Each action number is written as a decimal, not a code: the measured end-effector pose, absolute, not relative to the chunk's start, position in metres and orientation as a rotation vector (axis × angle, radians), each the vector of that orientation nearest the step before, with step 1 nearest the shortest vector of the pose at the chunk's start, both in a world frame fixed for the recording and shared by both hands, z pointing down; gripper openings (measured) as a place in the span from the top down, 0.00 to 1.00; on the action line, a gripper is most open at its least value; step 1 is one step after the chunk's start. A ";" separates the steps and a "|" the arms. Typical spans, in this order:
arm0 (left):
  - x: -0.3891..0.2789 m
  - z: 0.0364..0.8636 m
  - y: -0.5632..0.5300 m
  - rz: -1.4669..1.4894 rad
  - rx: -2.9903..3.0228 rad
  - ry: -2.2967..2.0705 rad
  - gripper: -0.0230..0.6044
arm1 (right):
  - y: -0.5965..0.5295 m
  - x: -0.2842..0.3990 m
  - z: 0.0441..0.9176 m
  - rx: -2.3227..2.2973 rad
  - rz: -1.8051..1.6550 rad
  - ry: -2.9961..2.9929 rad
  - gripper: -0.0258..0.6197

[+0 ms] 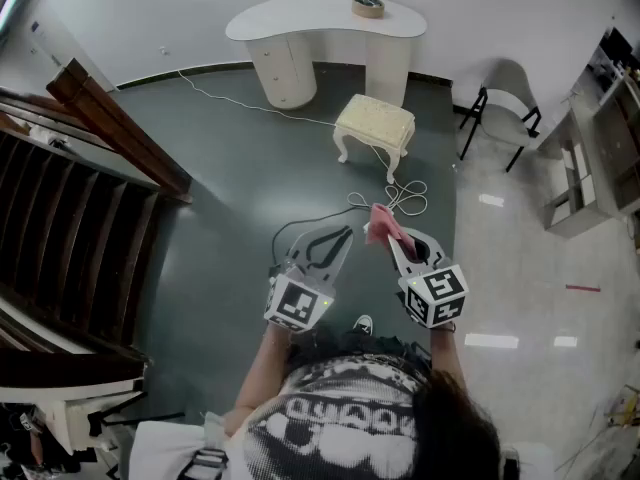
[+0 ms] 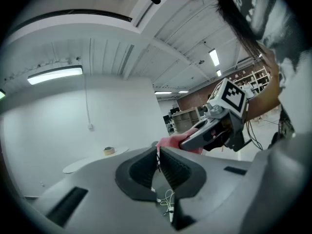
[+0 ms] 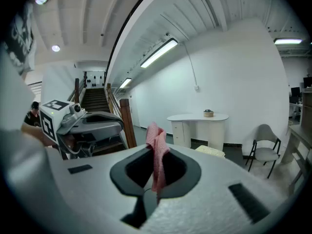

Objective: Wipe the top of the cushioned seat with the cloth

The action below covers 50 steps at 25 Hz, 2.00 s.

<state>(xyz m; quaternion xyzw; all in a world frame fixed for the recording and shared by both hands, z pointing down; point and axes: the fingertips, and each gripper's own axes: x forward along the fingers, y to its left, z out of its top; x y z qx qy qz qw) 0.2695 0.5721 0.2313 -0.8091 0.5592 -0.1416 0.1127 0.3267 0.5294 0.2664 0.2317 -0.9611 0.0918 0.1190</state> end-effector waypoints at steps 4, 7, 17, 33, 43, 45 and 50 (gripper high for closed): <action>0.279 0.233 0.565 -0.426 -2.378 1.634 0.94 | 0.521 0.335 0.268 0.680 0.269 -2.811 0.95; 0.280 0.234 0.562 -0.434 -2.378 1.641 0.94 | 0.519 0.339 0.269 0.679 0.268 -2.811 0.95; 0.272 0.242 0.557 -0.486 -2.370 1.679 0.94 | 0.507 0.335 0.280 0.660 0.334 -2.824 0.95; 0.170 0.249 0.447 -0.488 -2.411 1.659 0.94 | 0.388 0.234 0.288 0.725 0.365 -2.793 0.95; 0.081 0.241 0.354 -0.509 -2.471 1.552 0.94 | 0.295 0.137 0.285 0.789 0.393 -2.755 0.95; 0.062 0.243 0.340 -0.505 -2.480 1.538 0.94 | 0.282 0.117 0.287 0.794 0.387 -2.750 0.95; 0.017 0.246 0.310 -0.489 -2.498 1.510 0.94 | 0.255 0.075 0.293 0.821 0.376 -2.724 0.95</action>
